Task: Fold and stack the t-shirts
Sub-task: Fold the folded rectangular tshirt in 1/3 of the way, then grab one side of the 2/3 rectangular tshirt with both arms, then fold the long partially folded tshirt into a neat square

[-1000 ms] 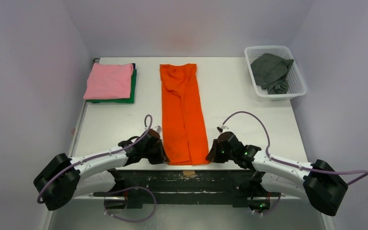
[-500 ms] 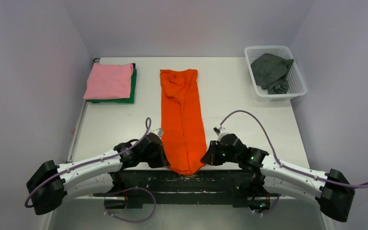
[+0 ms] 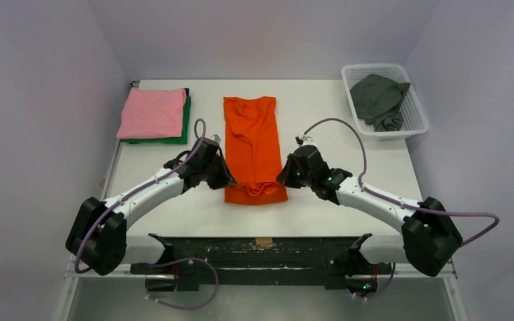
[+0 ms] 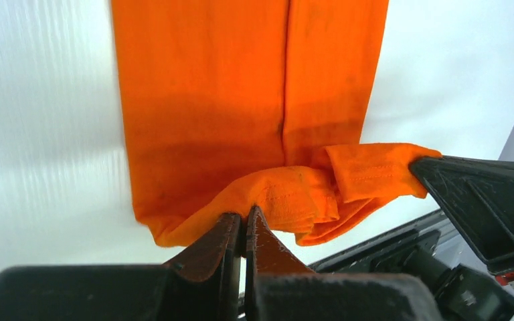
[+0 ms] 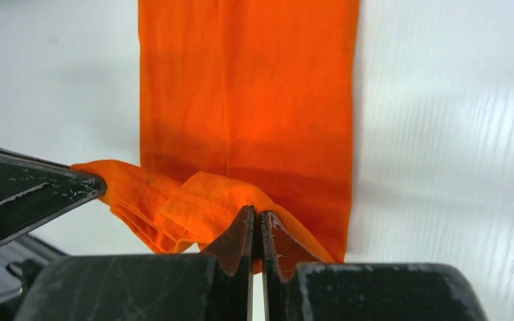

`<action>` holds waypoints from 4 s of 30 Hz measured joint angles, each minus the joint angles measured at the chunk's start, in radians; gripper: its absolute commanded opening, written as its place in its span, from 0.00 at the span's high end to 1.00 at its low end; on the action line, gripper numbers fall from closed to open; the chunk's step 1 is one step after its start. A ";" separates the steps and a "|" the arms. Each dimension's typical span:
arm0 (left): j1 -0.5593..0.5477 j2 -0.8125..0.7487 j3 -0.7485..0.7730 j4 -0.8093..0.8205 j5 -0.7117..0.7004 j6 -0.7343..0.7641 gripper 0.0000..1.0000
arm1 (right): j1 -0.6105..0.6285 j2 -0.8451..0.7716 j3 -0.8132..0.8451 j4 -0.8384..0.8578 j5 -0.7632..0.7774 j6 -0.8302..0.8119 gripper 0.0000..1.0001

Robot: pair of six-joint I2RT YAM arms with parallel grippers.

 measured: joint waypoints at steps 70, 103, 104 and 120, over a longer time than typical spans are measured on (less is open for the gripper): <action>0.177 0.339 0.003 0.207 0.184 0.101 1.00 | -0.196 0.360 0.014 0.212 -0.254 -0.109 1.00; 0.045 -0.111 0.111 -0.114 -0.071 0.085 1.00 | -0.231 0.043 0.239 -0.228 -0.283 -0.174 1.00; 0.056 -0.086 0.137 -0.115 -0.074 0.096 1.00 | -0.249 0.085 0.270 -0.220 -0.285 -0.180 1.00; 0.271 0.490 0.605 -0.129 0.004 0.231 0.83 | -0.385 0.582 0.639 -0.109 -0.353 -0.212 0.96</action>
